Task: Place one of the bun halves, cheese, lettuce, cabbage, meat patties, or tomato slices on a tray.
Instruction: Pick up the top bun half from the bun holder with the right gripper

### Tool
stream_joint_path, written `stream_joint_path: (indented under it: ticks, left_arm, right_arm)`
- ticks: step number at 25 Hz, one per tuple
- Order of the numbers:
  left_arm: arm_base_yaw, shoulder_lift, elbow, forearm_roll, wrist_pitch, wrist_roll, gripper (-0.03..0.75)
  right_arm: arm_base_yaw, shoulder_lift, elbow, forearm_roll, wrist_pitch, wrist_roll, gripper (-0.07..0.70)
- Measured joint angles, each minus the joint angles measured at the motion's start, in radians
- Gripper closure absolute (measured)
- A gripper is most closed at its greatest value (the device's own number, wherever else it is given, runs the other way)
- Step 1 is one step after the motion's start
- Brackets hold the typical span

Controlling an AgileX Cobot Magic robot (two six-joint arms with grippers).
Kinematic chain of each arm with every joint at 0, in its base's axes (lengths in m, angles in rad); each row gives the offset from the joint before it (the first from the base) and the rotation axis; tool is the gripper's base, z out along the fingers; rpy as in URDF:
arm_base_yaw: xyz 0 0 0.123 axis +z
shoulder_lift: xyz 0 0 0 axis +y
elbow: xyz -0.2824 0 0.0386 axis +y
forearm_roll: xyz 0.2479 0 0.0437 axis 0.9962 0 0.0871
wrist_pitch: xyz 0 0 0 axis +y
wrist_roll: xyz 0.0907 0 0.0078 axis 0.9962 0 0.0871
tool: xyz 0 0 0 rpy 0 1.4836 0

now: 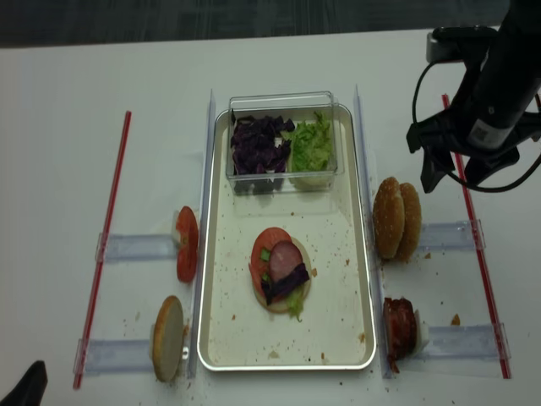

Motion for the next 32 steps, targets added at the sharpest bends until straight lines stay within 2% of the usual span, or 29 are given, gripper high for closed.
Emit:
stream_joint_path:
  ticks: [5, 15, 27, 32]
  left_arm:
    - [0.0, 0.0, 0.0, 0.0, 0.0, 0.0, 0.207]
    - [0.0, 0.0, 0.0, 0.0, 0.0, 0.0, 0.207]
    - [0.0, 0.0, 0.0, 0.0, 0.0, 0.0, 0.206]
    - [0.0, 0.0, 0.0, 0.0, 0.0, 0.0, 0.206]
  right_arm:
    - [0.064, 0.0, -0.019, 0.05, 0.021, 0.01, 0.148]
    - [0.188, 0.0, -0.02, 0.068, 0.011, 0.043, 0.169]
    - [0.196, 0.0, -0.02, 0.068, -0.007, 0.08, 0.17]
    - [0.196, 0.053, -0.02, 0.066, -0.01, 0.086, 0.175]
